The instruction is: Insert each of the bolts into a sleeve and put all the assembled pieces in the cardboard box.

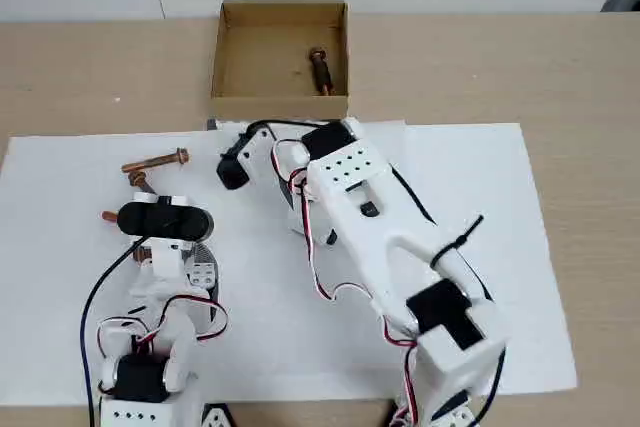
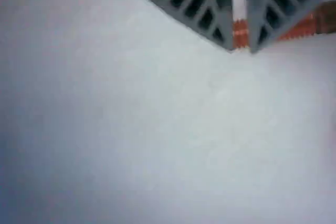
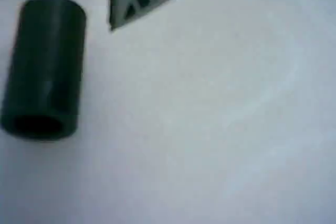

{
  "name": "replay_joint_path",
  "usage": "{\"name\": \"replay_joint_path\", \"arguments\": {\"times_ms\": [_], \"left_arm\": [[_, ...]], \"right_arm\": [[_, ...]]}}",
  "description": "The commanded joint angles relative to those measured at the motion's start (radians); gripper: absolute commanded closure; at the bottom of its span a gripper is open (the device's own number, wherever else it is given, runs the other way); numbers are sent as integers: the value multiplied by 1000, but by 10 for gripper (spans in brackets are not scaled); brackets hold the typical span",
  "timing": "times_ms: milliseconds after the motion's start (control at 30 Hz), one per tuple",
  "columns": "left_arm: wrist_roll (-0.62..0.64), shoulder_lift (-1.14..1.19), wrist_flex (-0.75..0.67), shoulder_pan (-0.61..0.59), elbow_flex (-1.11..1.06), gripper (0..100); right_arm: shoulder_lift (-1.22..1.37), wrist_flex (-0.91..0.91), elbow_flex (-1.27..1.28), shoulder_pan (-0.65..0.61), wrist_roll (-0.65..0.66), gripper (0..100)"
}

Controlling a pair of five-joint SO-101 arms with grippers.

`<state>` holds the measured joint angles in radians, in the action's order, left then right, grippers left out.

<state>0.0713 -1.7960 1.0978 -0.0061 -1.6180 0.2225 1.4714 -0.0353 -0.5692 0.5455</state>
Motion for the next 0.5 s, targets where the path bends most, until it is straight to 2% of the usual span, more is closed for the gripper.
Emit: {"name": "replay_joint_path", "arguments": {"times_ms": [0,467], "left_arm": [[-2,-5,-3,-5,5,994],[-2,-5,-3,-5,5,994]], "right_arm": [[7,-39,-3,-1,14,829],[140,-65,-3,-1,14,830]]}}
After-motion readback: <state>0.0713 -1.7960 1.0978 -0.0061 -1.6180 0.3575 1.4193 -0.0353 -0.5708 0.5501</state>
